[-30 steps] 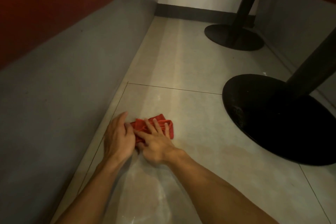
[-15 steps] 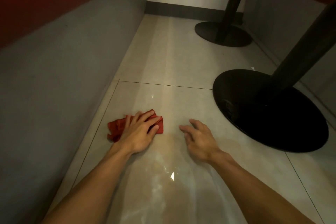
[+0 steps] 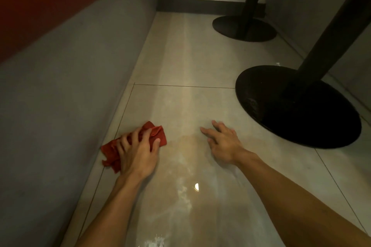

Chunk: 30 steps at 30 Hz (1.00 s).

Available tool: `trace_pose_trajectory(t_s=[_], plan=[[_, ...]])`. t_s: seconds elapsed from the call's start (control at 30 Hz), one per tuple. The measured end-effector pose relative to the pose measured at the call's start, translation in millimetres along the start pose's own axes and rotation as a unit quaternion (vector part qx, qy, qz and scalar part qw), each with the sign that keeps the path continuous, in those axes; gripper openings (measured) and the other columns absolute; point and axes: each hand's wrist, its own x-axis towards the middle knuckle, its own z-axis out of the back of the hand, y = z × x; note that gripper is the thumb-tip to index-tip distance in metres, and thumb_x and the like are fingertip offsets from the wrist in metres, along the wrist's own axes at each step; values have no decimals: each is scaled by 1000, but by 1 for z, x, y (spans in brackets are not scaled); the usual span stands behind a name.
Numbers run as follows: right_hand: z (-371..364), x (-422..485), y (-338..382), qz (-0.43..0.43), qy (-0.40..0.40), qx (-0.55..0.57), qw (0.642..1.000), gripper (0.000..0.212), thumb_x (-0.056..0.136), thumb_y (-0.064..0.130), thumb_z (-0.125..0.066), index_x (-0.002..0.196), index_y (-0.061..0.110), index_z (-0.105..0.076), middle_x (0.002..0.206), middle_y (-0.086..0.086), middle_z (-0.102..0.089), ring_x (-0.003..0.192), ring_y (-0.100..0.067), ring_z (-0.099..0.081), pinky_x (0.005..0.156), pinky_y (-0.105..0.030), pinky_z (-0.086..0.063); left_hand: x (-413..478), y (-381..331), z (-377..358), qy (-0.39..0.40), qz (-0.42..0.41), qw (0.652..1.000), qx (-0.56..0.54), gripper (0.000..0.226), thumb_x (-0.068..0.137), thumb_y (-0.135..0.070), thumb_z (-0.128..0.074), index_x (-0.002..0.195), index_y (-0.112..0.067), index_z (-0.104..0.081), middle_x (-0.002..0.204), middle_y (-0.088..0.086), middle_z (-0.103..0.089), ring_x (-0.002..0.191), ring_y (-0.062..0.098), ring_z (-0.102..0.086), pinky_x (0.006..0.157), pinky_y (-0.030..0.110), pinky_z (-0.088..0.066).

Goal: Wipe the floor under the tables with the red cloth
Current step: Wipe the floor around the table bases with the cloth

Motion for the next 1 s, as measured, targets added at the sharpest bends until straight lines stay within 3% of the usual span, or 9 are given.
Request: trace_pose_trajectory(t_s=[0.17, 0.27, 0.37, 0.5, 0.63, 0.73, 1.0], plan=[[12, 3, -3, 12, 17, -28, 999, 48, 101, 35, -40, 148, 41, -32, 161, -1, -12, 147, -22, -8, 121, -41, -10, 12, -26, -2, 46, -86, 995, -7, 52, 96, -56, -29, 144, -38, -38, 155, -4, -29, 136, 35, -21, 116, 51, -12], [12, 7, -8, 10, 15, -53, 998, 50, 98, 42, -42, 146, 45, -31, 159, 1, -14, 146, -23, -7, 120, -47, -11, 18, -31, 2, 85, -145, 986, 11, 58, 91, -63, -24, 145, -44, -34, 157, -8, -24, 140, 31, -15, 117, 48, -10], [8, 6, -10, 18, 17, -56, 998, 50, 97, 44, -39, 146, 48, -27, 159, 2, -11, 146, -24, -2, 118, -54, -7, 11, -8, 6, 91, -132, 987, 26, 52, 94, -65, -30, 145, -51, -28, 159, -16, -17, 143, 27, -9, 117, 53, -5], [7, 5, -8, 19, 13, -42, 999, 50, 98, 39, -38, 146, 48, -26, 159, 2, -10, 147, -23, -1, 117, -57, -5, -13, 29, 11, 43, -58, 997, -6, 63, 82, -74, -20, 139, -52, -38, 156, -14, -27, 141, 29, -17, 116, 53, -12], [5, 7, -4, 11, 16, -35, 999, 50, 99, 37, -38, 146, 48, -27, 159, 1, -11, 147, -22, -3, 117, -57, -3, -10, 29, 9, 42, -39, 998, -5, 51, 94, -60, -32, 143, -46, -36, 158, -6, -26, 143, 33, -15, 117, 54, -5], [7, 7, -4, 9, 28, -29, 999, 50, 99, 35, -38, 146, 47, -27, 160, 0, -10, 147, -23, -2, 117, -58, -2, 4, 7, 3, 66, -45, 997, 0, 50, 100, -50, -33, 148, -41, -30, 161, -3, -17, 145, 38, -8, 118, 53, 2], [7, 9, -5, -7, 30, -32, 999, 51, 99, 42, -39, 147, 48, -24, 160, 4, -11, 147, -21, -4, 118, -55, -2, 25, -64, -7, 142, -121, 982, 15, 51, 101, -50, -27, 151, -44, -19, 163, -5, -5, 147, 38, 6, 118, 51, 10]])
